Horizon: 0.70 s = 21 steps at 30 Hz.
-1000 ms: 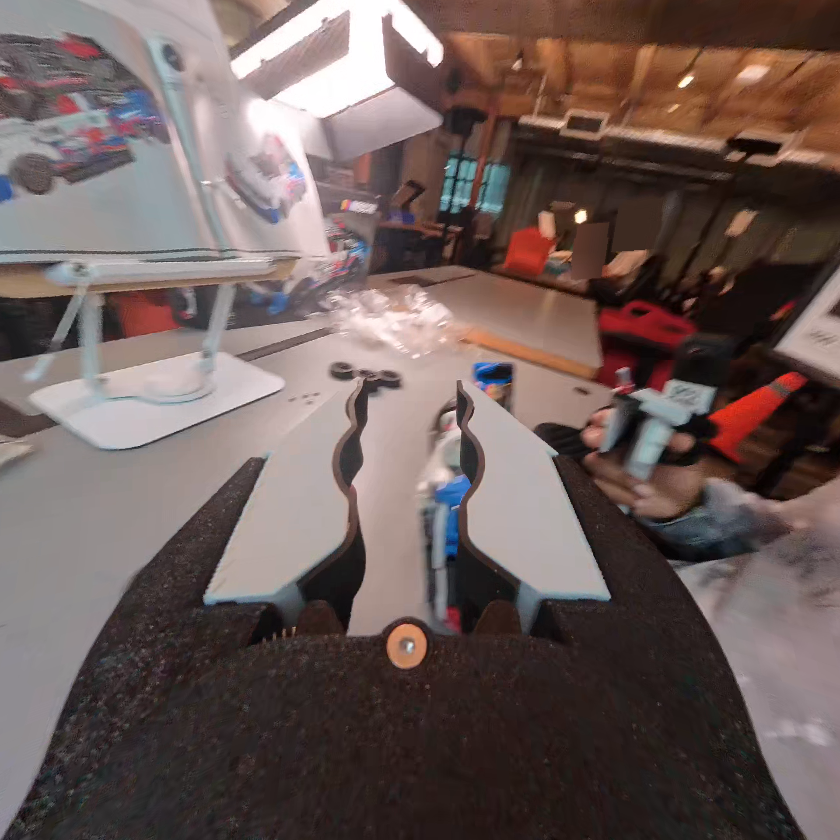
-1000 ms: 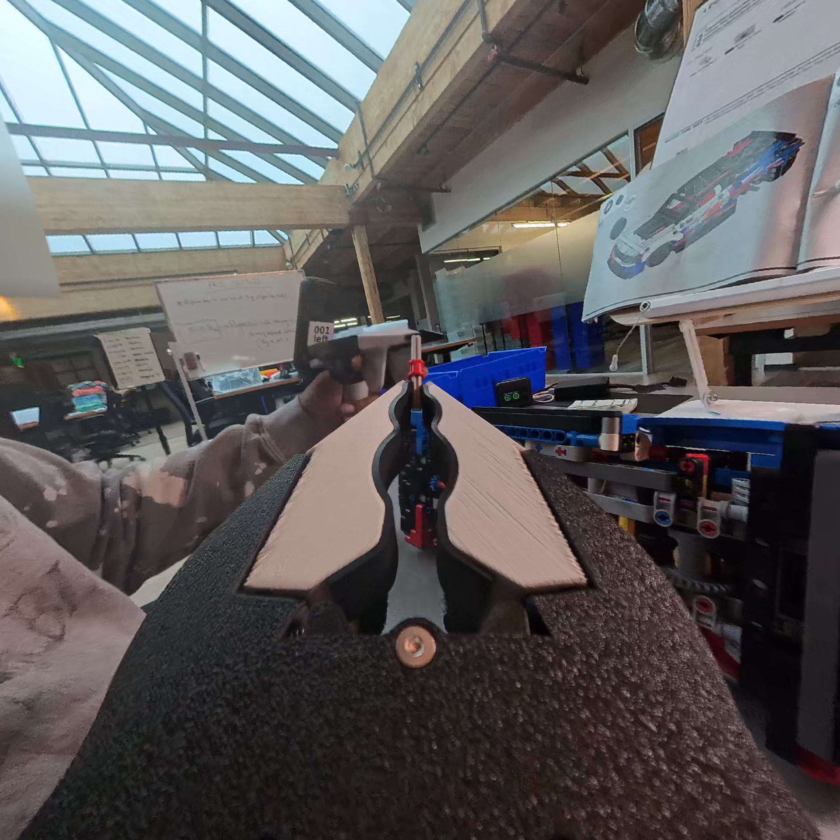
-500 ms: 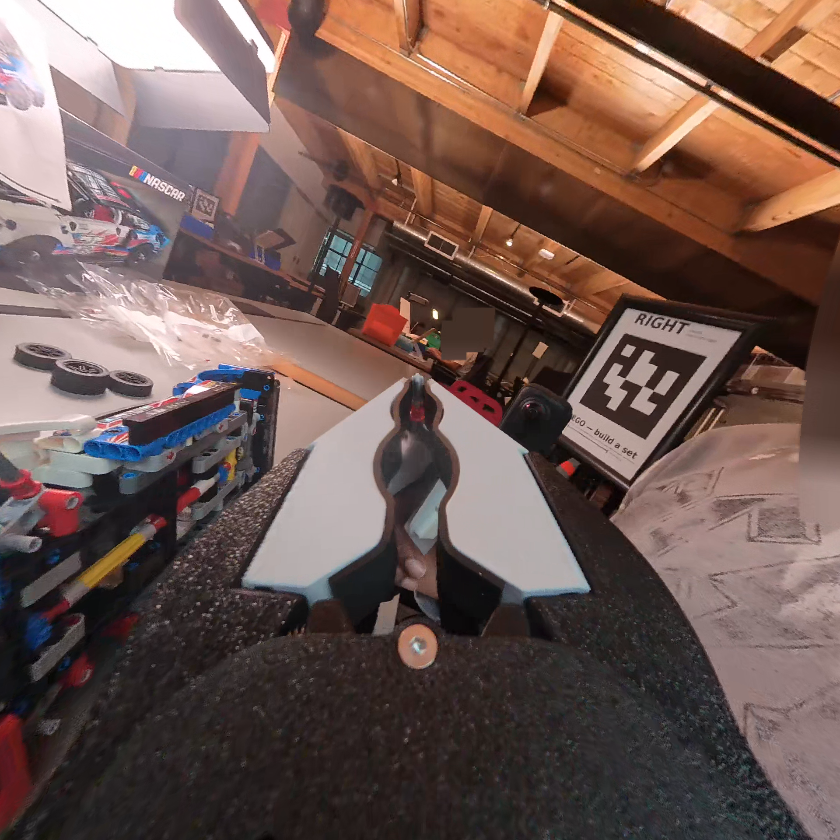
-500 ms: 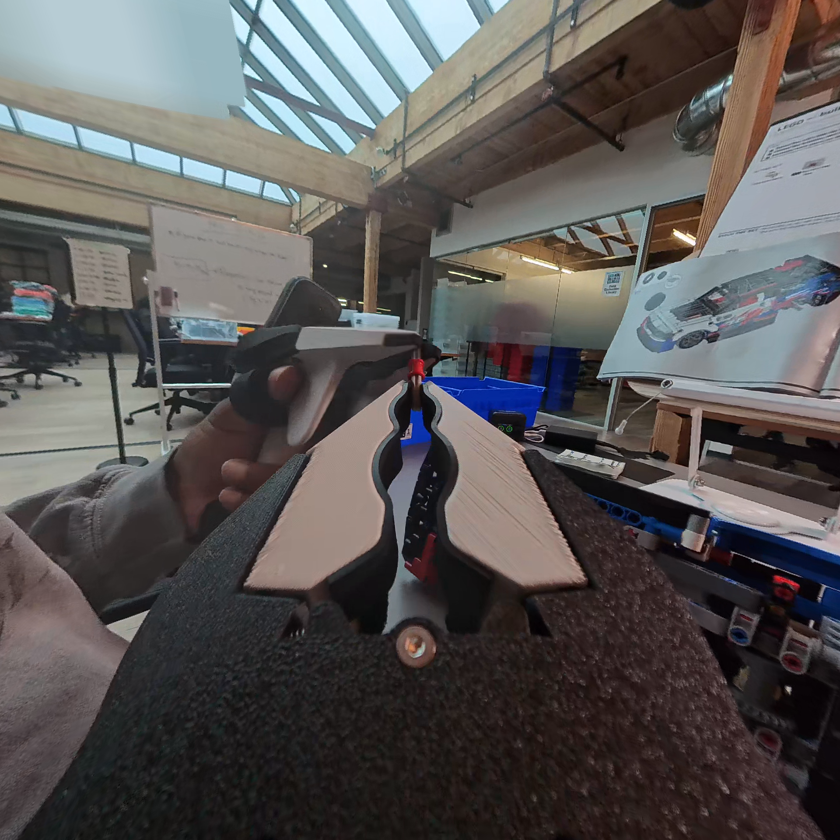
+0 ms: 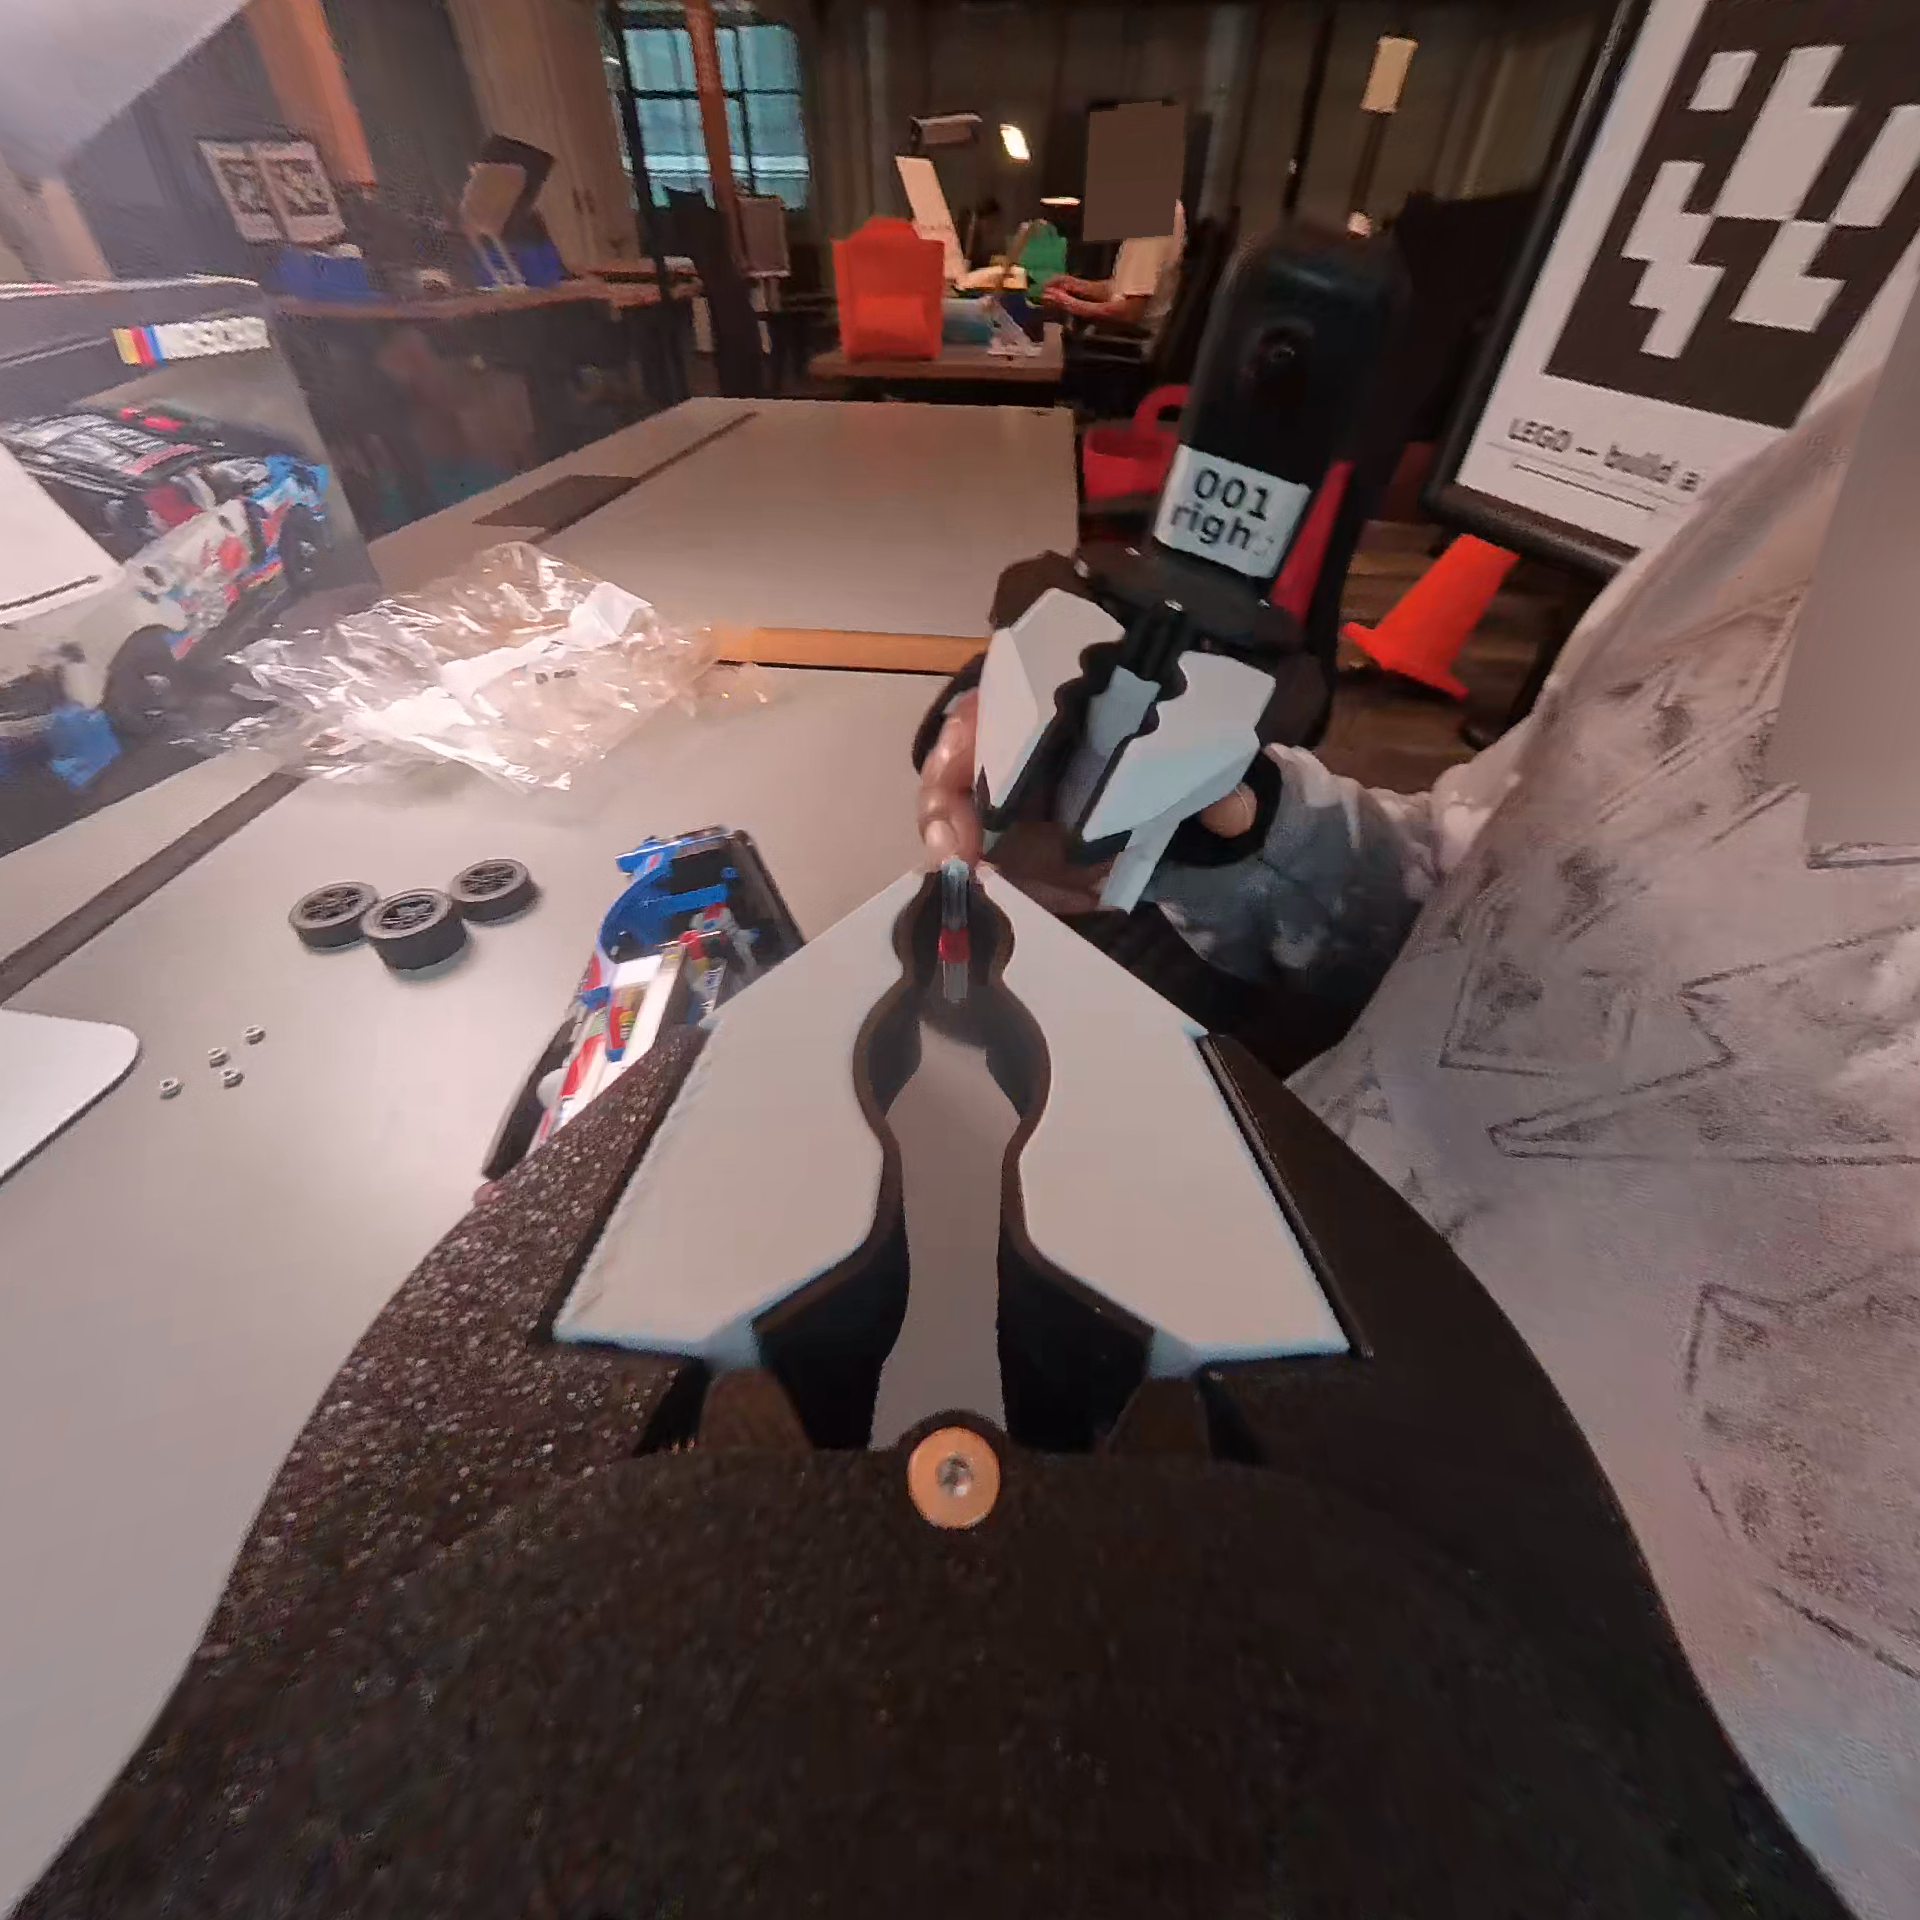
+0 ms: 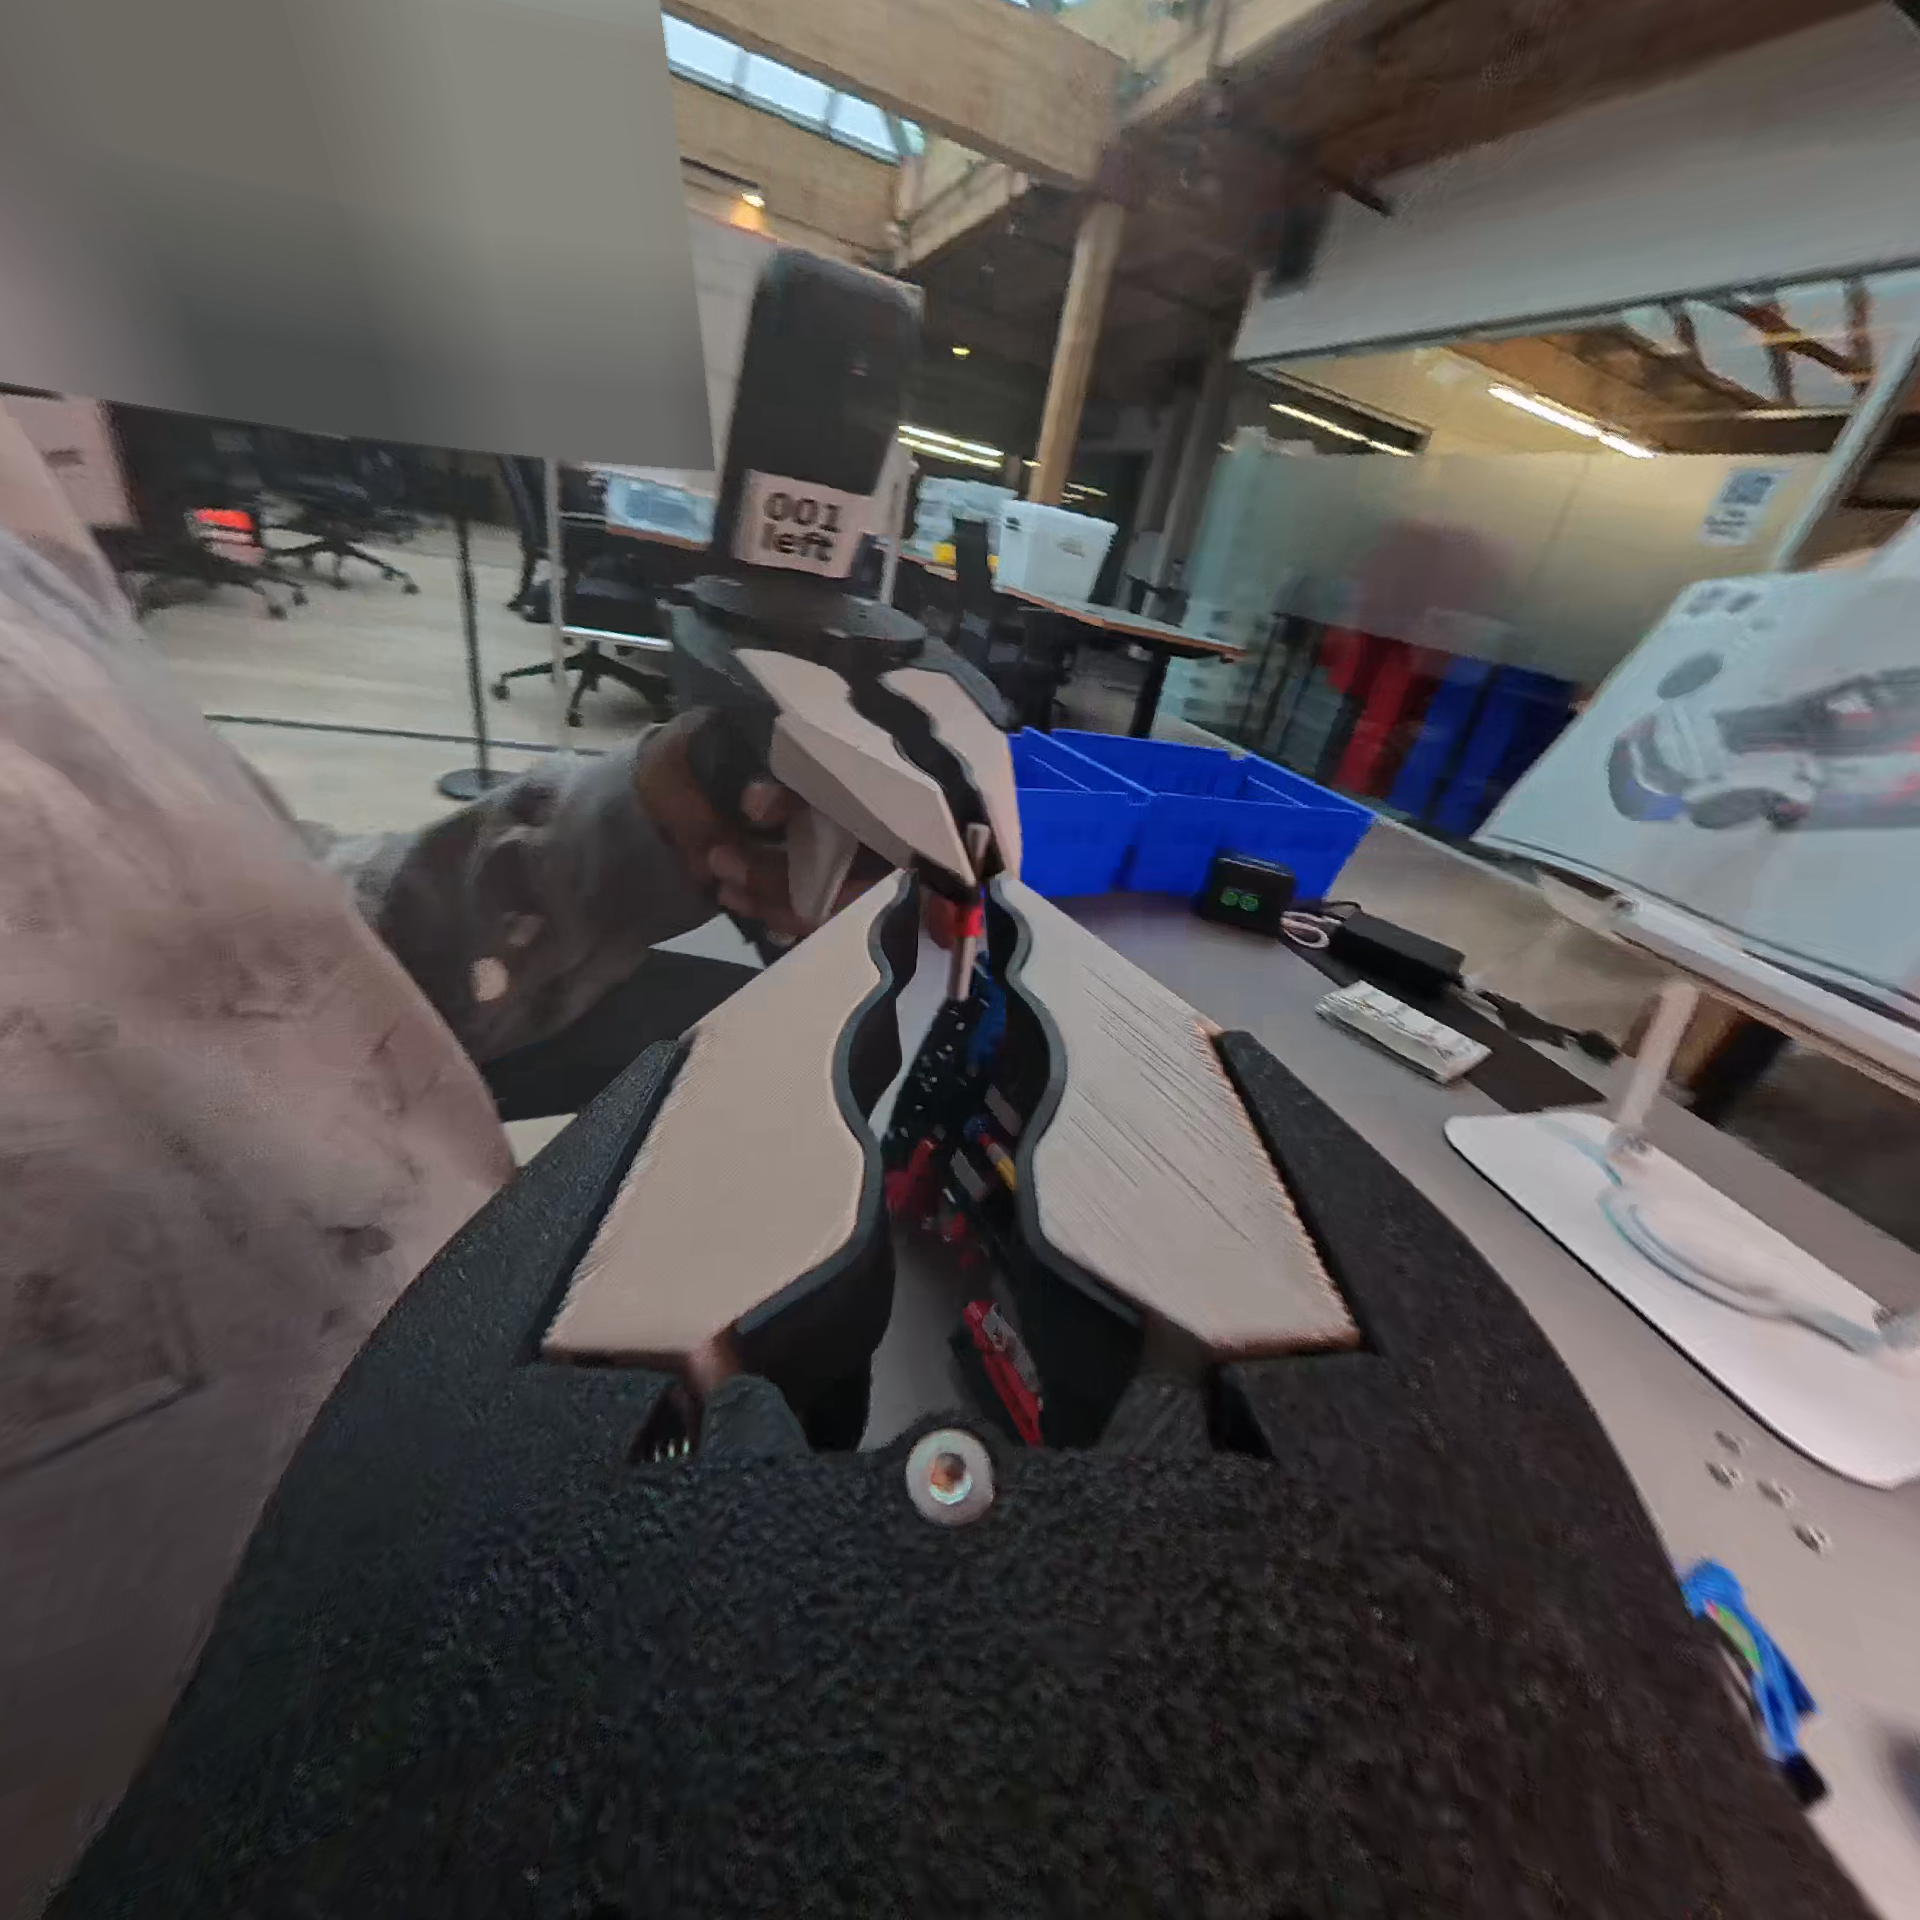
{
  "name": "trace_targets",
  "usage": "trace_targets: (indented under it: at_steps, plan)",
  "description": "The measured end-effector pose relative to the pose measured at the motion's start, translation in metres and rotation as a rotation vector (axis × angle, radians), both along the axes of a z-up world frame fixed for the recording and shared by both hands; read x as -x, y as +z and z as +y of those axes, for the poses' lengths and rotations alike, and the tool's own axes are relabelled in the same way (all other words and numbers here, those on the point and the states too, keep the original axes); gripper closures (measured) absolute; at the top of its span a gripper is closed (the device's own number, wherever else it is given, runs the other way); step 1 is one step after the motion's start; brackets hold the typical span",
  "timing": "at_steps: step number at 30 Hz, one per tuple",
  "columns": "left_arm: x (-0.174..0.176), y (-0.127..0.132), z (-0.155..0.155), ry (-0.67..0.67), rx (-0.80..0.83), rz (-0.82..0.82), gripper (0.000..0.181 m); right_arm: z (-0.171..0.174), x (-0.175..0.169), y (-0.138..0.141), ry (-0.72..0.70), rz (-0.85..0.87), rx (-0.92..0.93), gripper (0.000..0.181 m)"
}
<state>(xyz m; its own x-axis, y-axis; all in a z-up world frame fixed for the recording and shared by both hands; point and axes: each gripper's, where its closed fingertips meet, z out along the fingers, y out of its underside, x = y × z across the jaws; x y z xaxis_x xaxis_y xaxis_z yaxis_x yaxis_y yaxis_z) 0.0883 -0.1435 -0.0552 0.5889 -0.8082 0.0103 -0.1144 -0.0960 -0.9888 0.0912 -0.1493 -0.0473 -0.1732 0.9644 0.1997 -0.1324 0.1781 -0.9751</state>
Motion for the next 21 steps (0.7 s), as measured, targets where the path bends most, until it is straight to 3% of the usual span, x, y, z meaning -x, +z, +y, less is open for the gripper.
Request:
trace_targets:
  at_steps: [3, 6, 9, 14, 21]
  plan:
    - [-0.014, 0.000, -0.020, -0.107, 0.033, 0.052, 0.179, -0.026, -0.011, 0.008, 0.136, -0.076, -0.137, 0.165]
    - [-0.021, -0.007, -0.040, -0.199, 0.116, 0.087, 0.178, -0.040, -0.015, -0.001, 0.163, -0.165, -0.356, 0.163]
    - [-0.026, -0.009, -0.047, -0.288, 0.249, 0.011, 0.179, -0.042, -0.010, -0.011, 0.155, -0.212, -0.499, 0.159]
    - [-0.027, -0.016, -0.040, -0.377, 0.385, -0.072, 0.178, -0.034, -0.001, -0.021, 0.134, -0.205, -0.674, 0.150]
    - [0.001, -0.008, -0.013, -0.380, 0.491, -0.210, 0.179, -0.005, 0.029, -0.016, 0.079, -0.145, -0.758, 0.161]
